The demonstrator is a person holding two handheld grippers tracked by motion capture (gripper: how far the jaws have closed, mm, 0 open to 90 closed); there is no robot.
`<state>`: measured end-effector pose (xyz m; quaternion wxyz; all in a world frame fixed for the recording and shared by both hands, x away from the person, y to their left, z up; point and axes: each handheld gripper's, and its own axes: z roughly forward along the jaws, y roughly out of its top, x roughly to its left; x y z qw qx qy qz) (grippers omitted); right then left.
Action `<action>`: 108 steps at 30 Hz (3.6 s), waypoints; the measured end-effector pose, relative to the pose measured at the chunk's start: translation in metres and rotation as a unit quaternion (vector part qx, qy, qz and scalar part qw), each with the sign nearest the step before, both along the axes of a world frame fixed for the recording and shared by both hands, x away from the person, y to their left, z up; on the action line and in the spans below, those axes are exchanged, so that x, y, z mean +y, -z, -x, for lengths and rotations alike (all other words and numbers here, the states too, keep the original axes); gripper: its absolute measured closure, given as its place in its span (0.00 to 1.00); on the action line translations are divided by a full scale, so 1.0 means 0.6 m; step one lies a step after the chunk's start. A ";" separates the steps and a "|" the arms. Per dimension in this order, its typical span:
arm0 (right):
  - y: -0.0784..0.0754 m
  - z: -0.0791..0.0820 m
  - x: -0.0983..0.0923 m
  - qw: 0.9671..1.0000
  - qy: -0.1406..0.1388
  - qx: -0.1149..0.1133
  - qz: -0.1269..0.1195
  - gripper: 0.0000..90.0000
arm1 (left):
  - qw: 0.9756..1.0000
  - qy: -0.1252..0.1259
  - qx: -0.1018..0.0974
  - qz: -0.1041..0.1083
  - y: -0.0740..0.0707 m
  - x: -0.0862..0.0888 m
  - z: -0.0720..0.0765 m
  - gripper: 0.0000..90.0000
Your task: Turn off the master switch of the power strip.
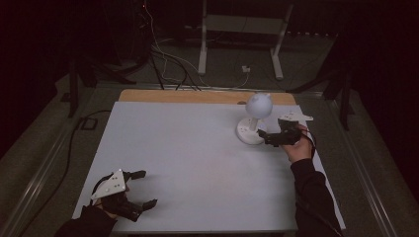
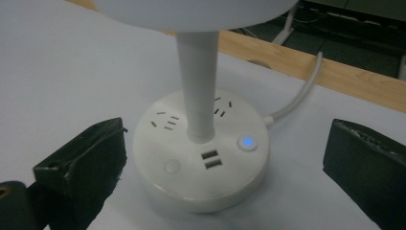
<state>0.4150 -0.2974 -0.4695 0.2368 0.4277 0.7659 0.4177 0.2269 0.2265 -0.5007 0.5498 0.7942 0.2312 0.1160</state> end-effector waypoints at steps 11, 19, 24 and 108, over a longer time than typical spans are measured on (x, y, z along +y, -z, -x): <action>0.017 -0.024 -0.001 0.999 0.031 0.011 -0.006 0.01 | 1.000 0.000 0.002 -0.001 0.001 0.000 0.000 0.00; 0.025 -0.034 0.000 0.997 0.077 0.011 -0.009 0.13 | 1.000 0.000 0.004 0.000 0.001 0.000 -0.001 0.00; 0.025 -0.039 0.001 0.995 0.093 0.022 -0.016 0.29 | 1.000 0.000 0.004 0.001 0.001 0.000 -0.001 0.00; 0.081 -0.055 0.022 0.992 0.125 0.009 -0.027 1.00 | 1.000 0.004 0.009 0.003 0.001 -0.002 -0.001 0.00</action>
